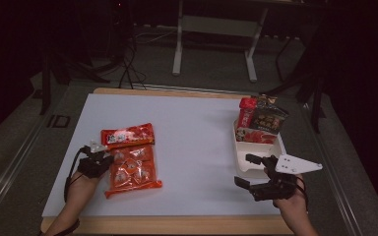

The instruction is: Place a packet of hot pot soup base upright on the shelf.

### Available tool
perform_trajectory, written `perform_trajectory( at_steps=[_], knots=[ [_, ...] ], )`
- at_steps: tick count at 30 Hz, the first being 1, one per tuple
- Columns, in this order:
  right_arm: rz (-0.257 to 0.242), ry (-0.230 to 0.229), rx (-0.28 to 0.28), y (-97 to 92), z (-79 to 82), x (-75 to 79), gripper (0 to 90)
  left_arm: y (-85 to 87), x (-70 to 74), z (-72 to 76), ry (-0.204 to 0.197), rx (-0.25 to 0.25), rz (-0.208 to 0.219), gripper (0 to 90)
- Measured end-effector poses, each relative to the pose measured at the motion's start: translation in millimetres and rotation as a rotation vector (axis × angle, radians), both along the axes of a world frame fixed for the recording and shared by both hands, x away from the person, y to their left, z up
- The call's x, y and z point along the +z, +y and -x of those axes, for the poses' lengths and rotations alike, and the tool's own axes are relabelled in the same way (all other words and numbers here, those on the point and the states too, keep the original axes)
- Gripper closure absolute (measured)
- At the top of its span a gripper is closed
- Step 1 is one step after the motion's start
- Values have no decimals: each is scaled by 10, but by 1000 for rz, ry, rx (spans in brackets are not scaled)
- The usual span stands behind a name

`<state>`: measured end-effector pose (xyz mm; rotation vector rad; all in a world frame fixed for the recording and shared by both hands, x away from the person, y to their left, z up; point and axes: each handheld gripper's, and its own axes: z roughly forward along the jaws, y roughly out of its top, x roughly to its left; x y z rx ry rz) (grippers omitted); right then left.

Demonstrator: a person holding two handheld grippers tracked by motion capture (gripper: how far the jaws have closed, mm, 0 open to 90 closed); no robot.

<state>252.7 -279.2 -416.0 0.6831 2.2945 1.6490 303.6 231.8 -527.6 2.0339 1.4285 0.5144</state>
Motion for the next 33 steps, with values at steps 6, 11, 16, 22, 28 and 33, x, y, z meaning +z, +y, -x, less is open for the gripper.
perform_trajectory(
  at_steps=[6, 11, 16, 22, 28, 33],
  knots=[
    [-10, 3, 2, -10, 5, -5, 152, -248, 4, -40, 3, -65, 20, 900],
    [-7, 4, 4, -7, 23, -30, 152, -471, 15, -62, 5, -117, 25, 900],
    [-8, 13, 1, -18, 25, -48, 152, -680, 30, -54, 4, -173, 27, 900],
    [-8, 10, -1, -25, 26, -61, 152, -863, 74, -17, -4, -228, 48, 900],
    [-6, 15, -8, -46, 42, -74, 152, -831, 142, -25, -3, -218, 51, 900],
    [-10, 19, -14, -81, 46, -89, 152, -772, 158, 42, -4, -225, 20, 900]
  ],
)
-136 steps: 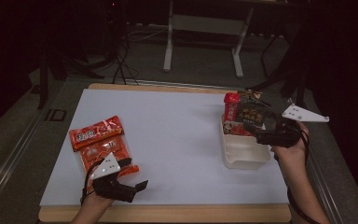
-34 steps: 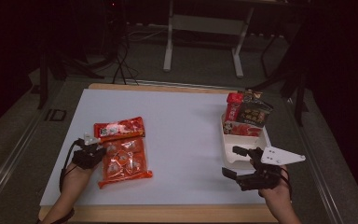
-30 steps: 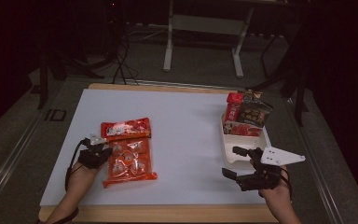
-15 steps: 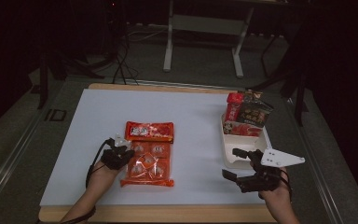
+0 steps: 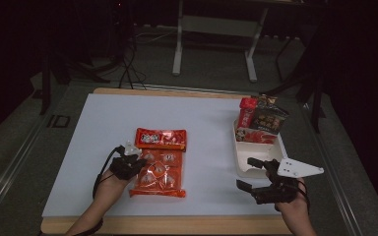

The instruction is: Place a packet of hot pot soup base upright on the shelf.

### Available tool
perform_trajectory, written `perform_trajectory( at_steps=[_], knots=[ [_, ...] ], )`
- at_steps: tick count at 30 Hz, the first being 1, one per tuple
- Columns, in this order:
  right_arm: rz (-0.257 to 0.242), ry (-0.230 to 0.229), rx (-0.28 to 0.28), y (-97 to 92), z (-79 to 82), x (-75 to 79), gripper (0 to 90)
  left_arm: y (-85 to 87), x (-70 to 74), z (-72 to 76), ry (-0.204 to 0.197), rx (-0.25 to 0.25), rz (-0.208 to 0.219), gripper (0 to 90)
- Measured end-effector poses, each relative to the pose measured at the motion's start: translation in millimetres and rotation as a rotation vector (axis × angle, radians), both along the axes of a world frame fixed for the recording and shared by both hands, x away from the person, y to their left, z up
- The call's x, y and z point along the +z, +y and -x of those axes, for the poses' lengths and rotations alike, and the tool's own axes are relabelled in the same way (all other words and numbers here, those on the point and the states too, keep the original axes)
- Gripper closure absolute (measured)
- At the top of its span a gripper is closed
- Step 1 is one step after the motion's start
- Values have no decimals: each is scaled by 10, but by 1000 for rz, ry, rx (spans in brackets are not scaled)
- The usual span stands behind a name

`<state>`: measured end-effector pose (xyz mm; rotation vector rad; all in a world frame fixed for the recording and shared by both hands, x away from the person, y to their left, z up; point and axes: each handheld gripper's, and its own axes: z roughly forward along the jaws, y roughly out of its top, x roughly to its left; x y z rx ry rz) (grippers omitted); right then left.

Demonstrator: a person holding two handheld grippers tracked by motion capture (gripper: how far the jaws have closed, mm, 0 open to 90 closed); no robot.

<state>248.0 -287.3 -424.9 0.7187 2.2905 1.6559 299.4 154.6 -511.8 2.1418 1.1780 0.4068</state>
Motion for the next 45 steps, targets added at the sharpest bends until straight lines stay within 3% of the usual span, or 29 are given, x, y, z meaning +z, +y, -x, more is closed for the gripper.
perform_trajectory(
  at_steps=[4, 7, 11, 14, 17, 21, 29, 37, 41, 45],
  knots=[
    [-6, 0, -2, -4, 2, 8, 152, 49, -5, -10, -2, 18, -3, 900],
    [-6, -4, 2, 6, 10, 18, 153, 105, -62, -108, 13, 59, -18, 900],
    [-5, -3, 2, 4, 13, 23, 152, 84, -134, -158, 25, 64, -32, 900],
    [-10, -3, -1, -5, 6, 16, 152, 63, -159, -176, 23, 73, -17, 900],
    [-7, 3, 1, -1, 0, 6, 152, 22, -158, -160, 14, 61, -44, 900],
    [-3, 5, 7, 27, -2, -3, 152, -3, -154, -166, 29, 62, -29, 900],
    [-4, 9, 11, 34, 0, 1, 152, -166, -149, -174, 30, 10, -26, 900],
    [-2, 8, 11, 30, 0, 0, 152, -465, -134, -161, 28, -61, -30, 900],
    [-6, 12, 9, 21, 2, -4, 152, -470, -126, -163, 30, -71, -36, 900],
    [-4, 11, 11, 18, 7, -6, 152, -392, -99, -98, 57, -92, -44, 900]
  ],
)
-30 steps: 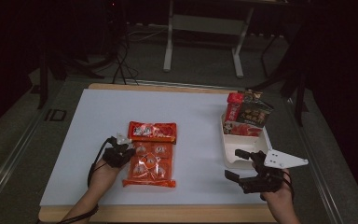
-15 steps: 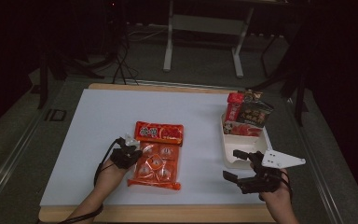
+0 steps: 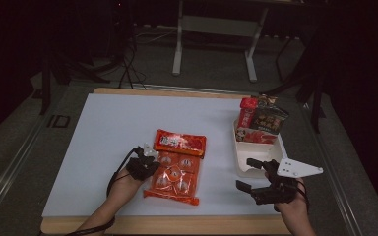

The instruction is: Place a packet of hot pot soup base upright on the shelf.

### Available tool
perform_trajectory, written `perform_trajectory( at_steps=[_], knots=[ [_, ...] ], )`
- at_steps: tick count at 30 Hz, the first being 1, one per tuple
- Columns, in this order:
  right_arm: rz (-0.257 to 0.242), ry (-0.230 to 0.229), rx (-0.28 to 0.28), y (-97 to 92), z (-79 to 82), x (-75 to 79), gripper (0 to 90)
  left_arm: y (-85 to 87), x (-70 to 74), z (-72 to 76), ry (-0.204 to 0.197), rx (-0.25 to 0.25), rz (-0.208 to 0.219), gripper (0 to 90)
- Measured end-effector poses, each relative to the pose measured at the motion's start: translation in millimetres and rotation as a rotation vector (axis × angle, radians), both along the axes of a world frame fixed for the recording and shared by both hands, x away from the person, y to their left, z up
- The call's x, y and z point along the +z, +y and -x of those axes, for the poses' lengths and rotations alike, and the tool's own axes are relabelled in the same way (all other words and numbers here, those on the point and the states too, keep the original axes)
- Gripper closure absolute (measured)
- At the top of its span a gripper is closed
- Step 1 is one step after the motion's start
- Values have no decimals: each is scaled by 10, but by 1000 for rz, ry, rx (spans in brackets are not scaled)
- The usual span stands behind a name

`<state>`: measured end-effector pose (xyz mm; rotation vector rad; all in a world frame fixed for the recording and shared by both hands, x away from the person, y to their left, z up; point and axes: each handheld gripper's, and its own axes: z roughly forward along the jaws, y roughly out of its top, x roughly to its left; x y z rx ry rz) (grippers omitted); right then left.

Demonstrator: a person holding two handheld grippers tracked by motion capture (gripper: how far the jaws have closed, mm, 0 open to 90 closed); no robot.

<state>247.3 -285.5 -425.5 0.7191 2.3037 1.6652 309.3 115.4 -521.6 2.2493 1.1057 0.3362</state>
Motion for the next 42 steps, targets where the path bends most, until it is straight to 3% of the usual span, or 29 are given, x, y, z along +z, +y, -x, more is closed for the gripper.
perform_trajectory(
  at_steps=[6, 11, 21, 25, 29, 34, 39, 42],
  knots=[
    [-1, -7, -5, -8, 7, 14, 152, 66, 2, 171, 33, -30, 6, 900],
    [-1, -8, -4, 2, 15, 22, 152, 51, -1, 261, 33, -42, 8, 900],
    [2, -3, 2, 33, 3, 7, 152, 25, -12, 343, 73, -49, 76, 900],
    [1, -5, 5, 37, 7, 12, 154, -55, -11, 366, 89, -78, 96, 900],
    [-2, -11, 5, 23, 3, 12, 167, -169, -1, 402, 83, -108, 88, 900],
    [-8, -14, 8, 11, -2, 11, 182, -134, 11, 376, 88, -120, 90, 900],
    [20, -32, 19, 21, 22, 26, 181, -33, 73, 302, 57, -77, 113, 900],
    [47, -62, 14, 40, 43, 27, 180, 20, 126, 253, 26, -60, 138, 829]
  ],
)
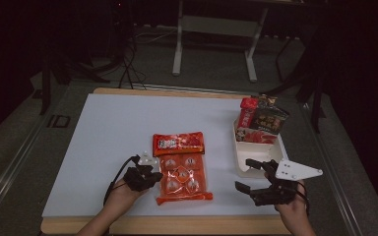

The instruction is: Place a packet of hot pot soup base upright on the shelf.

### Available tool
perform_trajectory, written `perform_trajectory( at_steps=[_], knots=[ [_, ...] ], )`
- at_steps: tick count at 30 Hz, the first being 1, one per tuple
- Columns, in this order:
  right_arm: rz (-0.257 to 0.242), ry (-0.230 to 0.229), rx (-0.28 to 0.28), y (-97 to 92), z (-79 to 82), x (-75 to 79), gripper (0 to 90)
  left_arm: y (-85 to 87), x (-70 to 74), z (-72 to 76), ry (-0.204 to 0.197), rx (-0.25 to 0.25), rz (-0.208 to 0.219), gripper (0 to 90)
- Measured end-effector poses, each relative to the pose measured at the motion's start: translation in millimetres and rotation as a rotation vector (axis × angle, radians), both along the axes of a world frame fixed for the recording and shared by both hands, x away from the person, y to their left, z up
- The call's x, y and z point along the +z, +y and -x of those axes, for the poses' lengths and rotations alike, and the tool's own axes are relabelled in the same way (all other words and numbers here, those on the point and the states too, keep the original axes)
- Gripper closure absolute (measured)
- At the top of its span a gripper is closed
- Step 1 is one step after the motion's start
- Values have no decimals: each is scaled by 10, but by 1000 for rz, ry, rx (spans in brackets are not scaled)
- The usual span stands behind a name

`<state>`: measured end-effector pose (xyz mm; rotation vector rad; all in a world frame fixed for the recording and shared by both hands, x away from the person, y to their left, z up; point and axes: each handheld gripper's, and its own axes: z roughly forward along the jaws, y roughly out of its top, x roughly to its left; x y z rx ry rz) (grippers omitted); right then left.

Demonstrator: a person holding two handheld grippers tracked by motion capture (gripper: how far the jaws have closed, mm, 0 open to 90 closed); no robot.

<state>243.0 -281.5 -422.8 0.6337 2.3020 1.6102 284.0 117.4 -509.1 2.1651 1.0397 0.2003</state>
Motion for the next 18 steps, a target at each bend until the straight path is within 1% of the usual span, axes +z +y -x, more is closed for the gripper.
perform_trajectory(
  at_steps=[1, 2, 3, 4, 5, 6, 7, 9, 10, 12, 14, 15, 17, 18],
  knots=[
    [0, 1, 3, 4, 3, -3, 177, 14, 16, -14, -15, 0, 3, 806],
    [0, 1, 3, 4, 3, -3, 177, 14, 16, -14, -15, 0, 3, 781],
    [0, -1, 1, 8, 3, -8, 173, 35, 35, -47, -36, 20, 1, 781],
    [10, -4, -5, 16, 7, -14, 168, 50, 41, -61, -44, 17, 23, 724],
    [9, -4, -6, 19, 9, -17, 163, 63, 48, -74, -56, 15, 28, 699],
    [8, -5, -8, 21, 11, -18, 160, 72, 54, -87, -75, 23, 16, 669],
    [10, -8, -10, 22, 15, -19, 156, 84, 58, -105, -83, 30, 13, 629],
    [16, -18, -14, 25, 24, -18, 142, 113, 59, -142, -85, 43, 22, 583],
    [19, -24, -19, 25, 28, -16, 142, 125, 58, -163, -84, 49, 21, 575],
    [26, -29, -25, 26, 32, -11, 138, 149, 56, -201, -90, 56, 30, 519],
    [21, -33, -29, 24, 36, -9, 138, 159, 55, -222, -92, 65, 31, 514],
    [15, -30, -30, 22, 39, -5, 138, 183, 50, -275, -95, 82, 46, 514],
    [-11, -30, -41, 3, 55, 13, 135, 190, 40, -329, -101, 100, 44, 460],
    [-23, -21, -40, -9, 56, 23, 134, 189, 33, -359, -101, 102, 39, 443]
  ],
)
